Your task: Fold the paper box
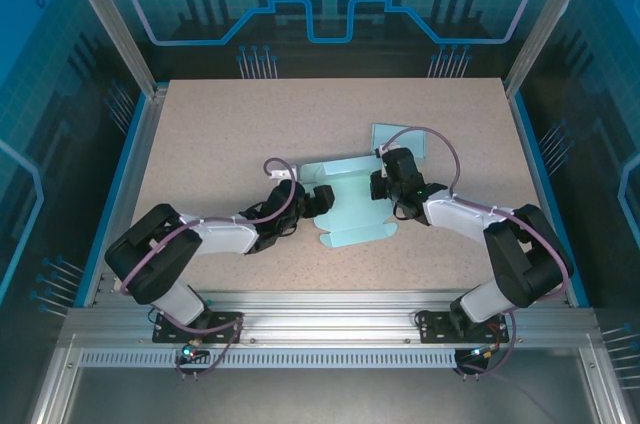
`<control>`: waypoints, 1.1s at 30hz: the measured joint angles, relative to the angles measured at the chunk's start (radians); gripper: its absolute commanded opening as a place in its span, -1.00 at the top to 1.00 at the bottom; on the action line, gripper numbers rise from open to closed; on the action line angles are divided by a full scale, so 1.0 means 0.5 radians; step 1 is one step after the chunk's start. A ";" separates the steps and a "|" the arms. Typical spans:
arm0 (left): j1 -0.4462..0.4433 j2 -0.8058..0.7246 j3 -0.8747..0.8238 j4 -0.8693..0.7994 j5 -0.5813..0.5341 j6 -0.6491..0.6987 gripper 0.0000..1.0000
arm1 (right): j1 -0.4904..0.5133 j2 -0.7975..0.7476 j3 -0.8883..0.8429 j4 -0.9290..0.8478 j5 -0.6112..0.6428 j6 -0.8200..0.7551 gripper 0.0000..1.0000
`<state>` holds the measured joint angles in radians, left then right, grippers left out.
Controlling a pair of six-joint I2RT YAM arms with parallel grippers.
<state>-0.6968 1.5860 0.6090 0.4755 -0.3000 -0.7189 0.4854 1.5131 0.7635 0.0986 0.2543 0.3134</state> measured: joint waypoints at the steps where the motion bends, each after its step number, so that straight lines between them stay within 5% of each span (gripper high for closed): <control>1: 0.000 0.009 0.002 0.002 -0.001 0.002 -0.95 | 0.000 0.000 0.000 0.000 0.001 0.000 1.00; 33: 0.000 0.178 0.153 0.052 0.053 0.020 -0.87 | 0.000 -0.029 -0.037 0.018 0.003 0.001 1.00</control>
<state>-0.6968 1.6749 0.6857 0.5014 -0.2733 -0.7090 0.4854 1.4986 0.7448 0.1074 0.2558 0.3138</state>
